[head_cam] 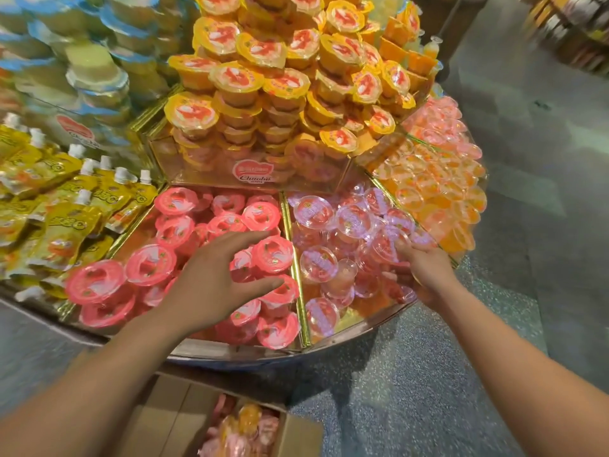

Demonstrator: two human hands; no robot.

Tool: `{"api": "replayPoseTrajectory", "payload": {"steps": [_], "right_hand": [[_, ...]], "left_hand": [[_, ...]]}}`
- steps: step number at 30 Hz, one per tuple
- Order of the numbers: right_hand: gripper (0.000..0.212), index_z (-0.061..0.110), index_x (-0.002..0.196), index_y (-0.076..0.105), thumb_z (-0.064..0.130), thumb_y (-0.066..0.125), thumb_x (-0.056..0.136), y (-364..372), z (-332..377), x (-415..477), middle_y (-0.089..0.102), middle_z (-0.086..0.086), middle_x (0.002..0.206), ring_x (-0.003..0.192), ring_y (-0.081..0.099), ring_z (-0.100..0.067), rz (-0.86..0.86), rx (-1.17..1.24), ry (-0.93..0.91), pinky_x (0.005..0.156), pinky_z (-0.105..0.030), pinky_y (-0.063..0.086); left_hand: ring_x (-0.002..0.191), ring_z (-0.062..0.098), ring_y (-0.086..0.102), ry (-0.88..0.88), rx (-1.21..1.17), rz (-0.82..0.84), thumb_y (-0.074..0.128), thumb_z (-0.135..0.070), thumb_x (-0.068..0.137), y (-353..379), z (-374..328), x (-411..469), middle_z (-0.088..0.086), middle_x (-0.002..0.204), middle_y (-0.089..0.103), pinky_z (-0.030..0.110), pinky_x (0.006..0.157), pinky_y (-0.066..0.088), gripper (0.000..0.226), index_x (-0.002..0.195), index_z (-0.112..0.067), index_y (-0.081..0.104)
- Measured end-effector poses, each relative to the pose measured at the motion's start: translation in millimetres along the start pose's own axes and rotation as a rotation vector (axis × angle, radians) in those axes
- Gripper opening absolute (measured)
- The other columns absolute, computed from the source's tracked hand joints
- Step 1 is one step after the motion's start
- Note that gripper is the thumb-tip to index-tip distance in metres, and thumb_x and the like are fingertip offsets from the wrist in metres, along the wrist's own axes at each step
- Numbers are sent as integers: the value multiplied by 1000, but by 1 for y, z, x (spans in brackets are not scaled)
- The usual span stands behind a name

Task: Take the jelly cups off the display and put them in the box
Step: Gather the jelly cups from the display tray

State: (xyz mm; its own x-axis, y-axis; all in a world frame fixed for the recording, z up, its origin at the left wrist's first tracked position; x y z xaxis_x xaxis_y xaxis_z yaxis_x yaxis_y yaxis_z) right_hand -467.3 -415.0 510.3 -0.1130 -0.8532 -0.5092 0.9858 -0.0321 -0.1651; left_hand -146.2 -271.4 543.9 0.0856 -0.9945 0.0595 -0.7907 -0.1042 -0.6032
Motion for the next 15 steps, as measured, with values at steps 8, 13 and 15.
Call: {"api": "replayPoseTrajectory", "payload": {"steps": [8, 13, 15], "right_hand": [[43, 2, 116, 63, 40, 60, 98, -11, 18, -30, 72, -17, 96, 71, 72, -28, -197, -268, -121, 56, -32, 54], [35, 26, 131, 62, 42, 53, 102, 15, 16, -104, 63, 8, 126, 109, 59, -8, -109, -683, -671, 87, -22, 43], [41, 37, 139, 52, 50, 51, 100, 39, -1, -132, 49, 20, 139, 127, 43, 9, 102, -795, -799, 104, -15, 30]], "left_hand": [[118, -6, 50, -3, 31, 11, 76, -59, 69, -14, 4, -21, -18, 134, 57, 12, 95, 37, 73, 136, -37, 57], [134, 3, 40, 6, 143, 47, 71, -64, 80, -34, 18, -53, -20, 140, 47, 13, 105, 26, 71, 141, -33, 53], [144, 9, 31, 7, 194, 77, 56, -75, 80, -43, 28, -68, -13, 153, 39, 28, 115, 26, 77, 145, -34, 49]]}}
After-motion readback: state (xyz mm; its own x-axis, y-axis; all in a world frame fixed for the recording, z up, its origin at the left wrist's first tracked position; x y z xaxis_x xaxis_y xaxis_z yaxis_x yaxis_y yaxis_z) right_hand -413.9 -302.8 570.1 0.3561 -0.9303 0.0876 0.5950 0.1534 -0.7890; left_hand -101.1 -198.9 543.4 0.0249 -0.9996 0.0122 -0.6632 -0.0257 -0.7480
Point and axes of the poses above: each hand's wrist, its own x-axis towards the middle knuckle, its own y-axis out of the palm, z = x × y, the point moved 2 cm from there along x, towards the middle knuckle
